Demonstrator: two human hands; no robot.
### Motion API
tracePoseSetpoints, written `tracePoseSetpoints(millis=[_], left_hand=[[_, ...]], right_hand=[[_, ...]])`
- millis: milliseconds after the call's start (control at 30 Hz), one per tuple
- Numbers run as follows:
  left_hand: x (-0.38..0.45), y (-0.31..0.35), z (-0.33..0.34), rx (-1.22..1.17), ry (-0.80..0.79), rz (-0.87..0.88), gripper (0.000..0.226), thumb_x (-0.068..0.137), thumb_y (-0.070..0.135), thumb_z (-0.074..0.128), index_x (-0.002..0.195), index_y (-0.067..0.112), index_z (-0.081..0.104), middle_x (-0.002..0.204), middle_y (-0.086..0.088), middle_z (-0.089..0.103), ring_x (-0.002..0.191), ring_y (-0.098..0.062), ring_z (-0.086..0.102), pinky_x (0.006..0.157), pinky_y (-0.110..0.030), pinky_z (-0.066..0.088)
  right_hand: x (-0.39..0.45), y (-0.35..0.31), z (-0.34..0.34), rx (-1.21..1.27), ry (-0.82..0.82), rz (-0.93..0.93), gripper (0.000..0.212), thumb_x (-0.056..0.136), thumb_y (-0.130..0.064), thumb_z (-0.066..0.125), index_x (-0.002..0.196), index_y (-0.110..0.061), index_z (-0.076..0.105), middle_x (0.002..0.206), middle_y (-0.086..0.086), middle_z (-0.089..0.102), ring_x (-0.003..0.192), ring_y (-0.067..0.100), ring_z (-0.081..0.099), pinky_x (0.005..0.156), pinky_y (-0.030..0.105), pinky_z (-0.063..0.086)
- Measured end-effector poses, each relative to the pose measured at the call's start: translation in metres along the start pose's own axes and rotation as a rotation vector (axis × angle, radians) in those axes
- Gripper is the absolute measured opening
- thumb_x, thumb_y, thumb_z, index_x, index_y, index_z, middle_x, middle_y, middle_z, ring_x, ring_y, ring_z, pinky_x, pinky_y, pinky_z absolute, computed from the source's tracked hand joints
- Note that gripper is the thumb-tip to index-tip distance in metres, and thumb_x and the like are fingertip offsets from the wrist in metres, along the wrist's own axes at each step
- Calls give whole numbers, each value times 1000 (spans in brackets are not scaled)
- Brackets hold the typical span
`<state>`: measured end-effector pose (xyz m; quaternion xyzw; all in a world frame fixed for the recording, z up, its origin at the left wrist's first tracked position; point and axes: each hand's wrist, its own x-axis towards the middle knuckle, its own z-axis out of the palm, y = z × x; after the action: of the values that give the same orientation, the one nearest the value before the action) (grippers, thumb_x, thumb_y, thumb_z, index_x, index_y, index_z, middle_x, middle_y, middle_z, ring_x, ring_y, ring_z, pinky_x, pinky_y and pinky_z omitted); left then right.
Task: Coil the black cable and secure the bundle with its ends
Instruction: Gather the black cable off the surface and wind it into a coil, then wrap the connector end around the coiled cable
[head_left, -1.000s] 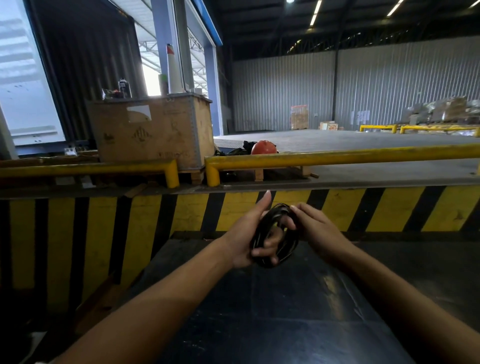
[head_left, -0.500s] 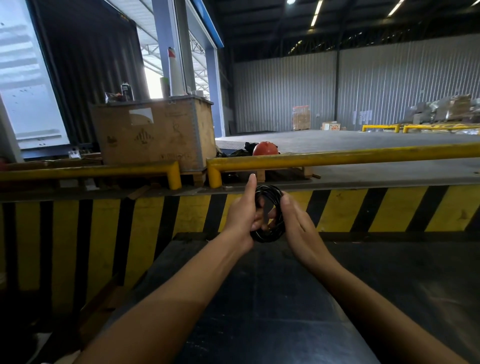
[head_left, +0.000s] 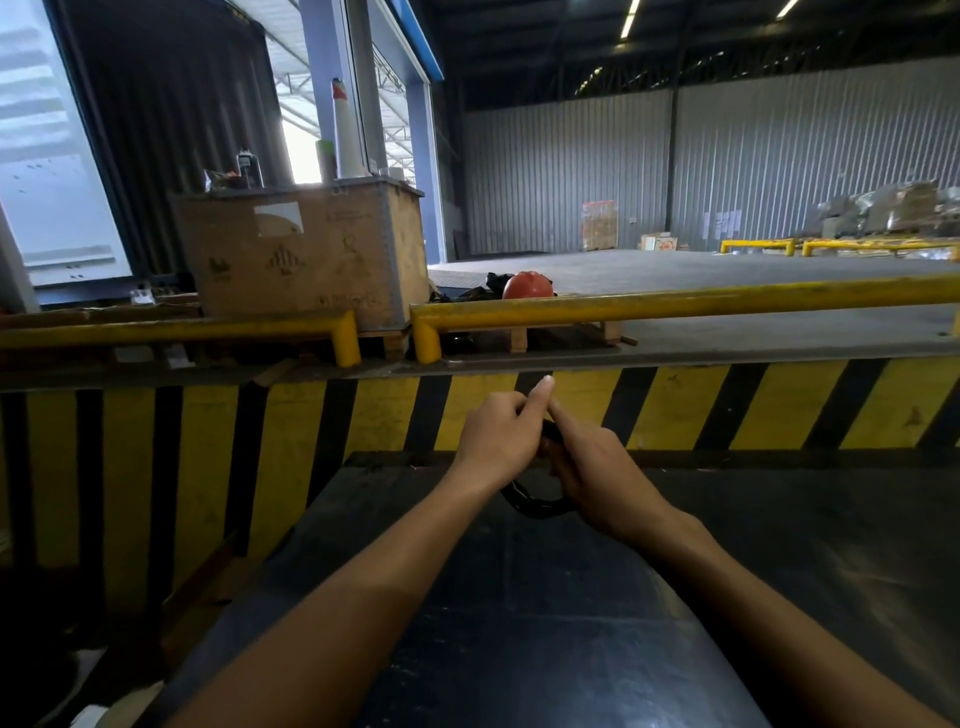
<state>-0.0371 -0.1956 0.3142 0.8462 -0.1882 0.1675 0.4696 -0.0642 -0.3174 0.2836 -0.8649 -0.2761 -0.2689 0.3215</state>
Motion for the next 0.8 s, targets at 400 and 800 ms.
tracePoseSetpoints(millis=[400, 800], left_hand=[[-57, -55, 43, -587, 12, -546, 30, 93, 39, 50, 81, 14, 62, 71, -5, 60, 53, -14, 49, 53, -29, 42], [-161, -143, 111, 36, -411, -520, 53, 86, 47, 57, 50, 17, 33, 49, -1, 28, 48, -17, 30, 52, -31, 24]], right_hand=[[-91, 20, 63, 154, 118, 435, 13, 96, -14, 45, 101, -10, 56, 72, -3, 59, 58, 3, 54, 51, 13, 40], [-202, 59, 98, 203, -444, 660, 28, 90, -37, 55, 99, -11, 62, 85, 9, 71, 74, 18, 66, 69, 36, 52]])
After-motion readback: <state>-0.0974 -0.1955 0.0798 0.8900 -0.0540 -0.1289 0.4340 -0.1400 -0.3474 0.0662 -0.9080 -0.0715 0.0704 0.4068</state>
